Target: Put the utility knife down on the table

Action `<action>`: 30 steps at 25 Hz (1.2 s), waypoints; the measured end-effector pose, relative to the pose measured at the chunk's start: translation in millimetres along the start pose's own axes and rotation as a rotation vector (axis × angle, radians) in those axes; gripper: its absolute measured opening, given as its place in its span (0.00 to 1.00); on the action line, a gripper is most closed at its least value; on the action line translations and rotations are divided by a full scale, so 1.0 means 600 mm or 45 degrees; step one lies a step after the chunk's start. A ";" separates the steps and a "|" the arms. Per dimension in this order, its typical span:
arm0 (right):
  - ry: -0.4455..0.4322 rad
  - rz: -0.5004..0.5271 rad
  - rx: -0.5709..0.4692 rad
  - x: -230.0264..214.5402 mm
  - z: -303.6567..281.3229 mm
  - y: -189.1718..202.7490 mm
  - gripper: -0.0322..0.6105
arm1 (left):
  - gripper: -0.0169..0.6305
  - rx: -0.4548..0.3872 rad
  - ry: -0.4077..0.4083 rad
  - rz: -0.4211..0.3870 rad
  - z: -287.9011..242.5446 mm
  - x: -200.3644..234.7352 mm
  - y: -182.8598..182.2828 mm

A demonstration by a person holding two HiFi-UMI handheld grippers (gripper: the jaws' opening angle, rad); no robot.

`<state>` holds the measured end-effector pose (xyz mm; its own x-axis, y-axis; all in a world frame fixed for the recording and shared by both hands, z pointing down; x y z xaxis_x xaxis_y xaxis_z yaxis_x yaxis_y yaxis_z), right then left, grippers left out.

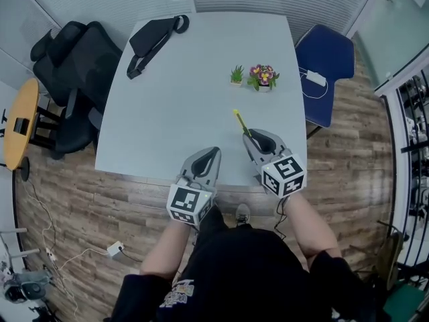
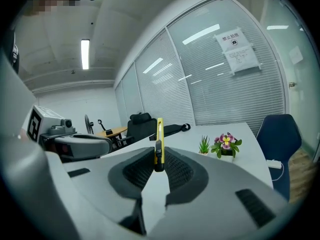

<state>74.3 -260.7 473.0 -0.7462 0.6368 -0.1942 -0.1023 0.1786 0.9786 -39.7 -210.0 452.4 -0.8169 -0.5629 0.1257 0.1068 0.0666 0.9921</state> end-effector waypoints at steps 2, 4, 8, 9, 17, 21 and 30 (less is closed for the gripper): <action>0.020 0.004 0.017 -0.005 -0.015 0.009 0.15 | 0.03 0.016 0.014 0.007 -0.006 0.014 0.006; 0.039 0.003 0.038 -0.011 -0.030 0.020 0.15 | 0.03 0.031 0.039 0.022 -0.012 0.026 0.016; 0.068 -0.011 0.088 -0.021 -0.060 0.044 0.15 | 0.03 0.055 0.088 0.046 -0.025 0.046 0.035; 0.074 -0.014 0.101 -0.022 -0.067 0.051 0.15 | 0.03 0.061 0.096 0.049 -0.027 0.051 0.040; 0.102 -0.026 0.223 -0.027 -0.123 0.117 0.15 | 0.03 0.112 0.135 0.067 -0.032 0.095 0.074; 0.114 -0.022 0.327 -0.034 -0.141 0.167 0.15 | 0.03 0.142 0.135 0.091 -0.031 0.112 0.095; 0.144 -0.023 0.560 -0.052 -0.164 0.275 0.15 | 0.03 0.184 0.154 0.134 -0.030 0.138 0.122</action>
<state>16.1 -324.5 647.2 -0.8163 0.5494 -0.1782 0.1552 0.5058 0.8485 -89.2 -266.2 535.2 -0.7307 -0.6409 0.2353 0.0982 0.2425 0.9652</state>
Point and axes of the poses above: the fingertips, and each gripper's own axes: z backward along the fingers, x to its left, y out of its underside, the point moved 3 cm from there along z, backward along the fingers, and after that the axes turned 13 degrees about -x, right-handed, at the moved point
